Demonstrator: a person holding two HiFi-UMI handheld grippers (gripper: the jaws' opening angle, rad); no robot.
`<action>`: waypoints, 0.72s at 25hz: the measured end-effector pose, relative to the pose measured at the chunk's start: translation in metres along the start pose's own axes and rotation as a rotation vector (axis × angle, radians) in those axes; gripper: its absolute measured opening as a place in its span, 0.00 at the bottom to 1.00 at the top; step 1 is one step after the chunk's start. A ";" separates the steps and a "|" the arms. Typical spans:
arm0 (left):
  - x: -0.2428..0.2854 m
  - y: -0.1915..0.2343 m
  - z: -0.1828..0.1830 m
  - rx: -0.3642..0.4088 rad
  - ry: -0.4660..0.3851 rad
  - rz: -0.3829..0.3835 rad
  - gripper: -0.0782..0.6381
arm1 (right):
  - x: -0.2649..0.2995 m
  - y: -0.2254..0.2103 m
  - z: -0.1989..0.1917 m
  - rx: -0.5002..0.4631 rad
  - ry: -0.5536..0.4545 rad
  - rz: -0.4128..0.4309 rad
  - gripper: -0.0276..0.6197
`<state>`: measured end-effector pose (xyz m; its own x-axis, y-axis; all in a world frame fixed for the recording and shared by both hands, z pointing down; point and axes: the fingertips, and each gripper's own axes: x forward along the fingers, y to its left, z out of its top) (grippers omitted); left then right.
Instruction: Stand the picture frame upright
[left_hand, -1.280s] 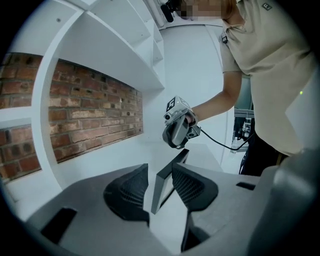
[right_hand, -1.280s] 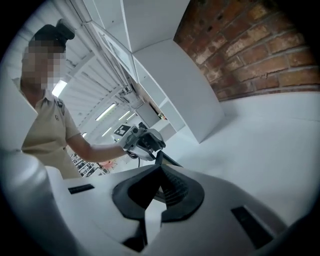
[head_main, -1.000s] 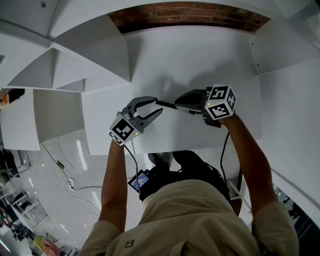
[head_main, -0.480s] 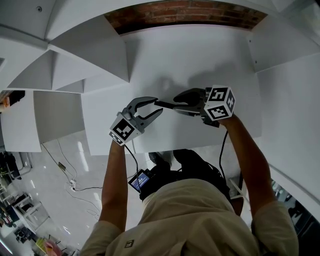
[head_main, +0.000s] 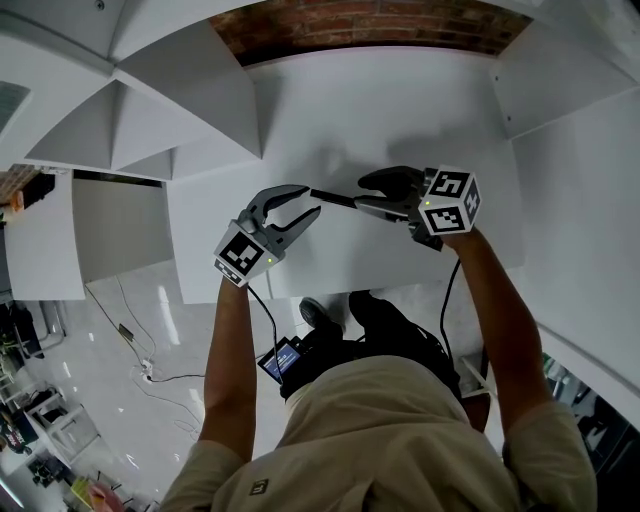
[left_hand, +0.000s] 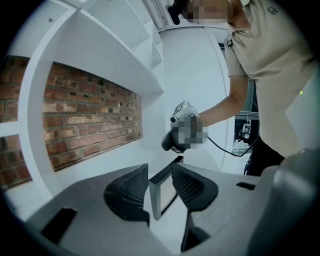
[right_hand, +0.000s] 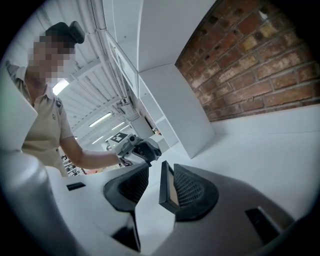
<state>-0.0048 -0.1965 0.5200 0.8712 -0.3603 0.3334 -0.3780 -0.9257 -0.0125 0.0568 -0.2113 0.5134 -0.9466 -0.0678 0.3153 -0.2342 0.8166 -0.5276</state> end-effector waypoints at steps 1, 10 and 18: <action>-0.004 0.000 0.003 -0.001 -0.006 0.009 0.29 | -0.003 0.002 0.004 -0.006 -0.013 -0.015 0.27; -0.027 -0.006 0.024 -0.020 -0.074 0.043 0.29 | -0.005 0.002 0.002 -0.020 -0.024 -0.074 0.30; -0.064 -0.022 0.044 0.020 -0.087 0.077 0.29 | -0.025 0.036 0.019 -0.087 -0.063 -0.122 0.30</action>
<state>-0.0382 -0.1578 0.4577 0.8641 -0.4381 0.2480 -0.4392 -0.8968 -0.0540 0.0677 -0.1915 0.4713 -0.9251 -0.2032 0.3209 -0.3307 0.8464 -0.4175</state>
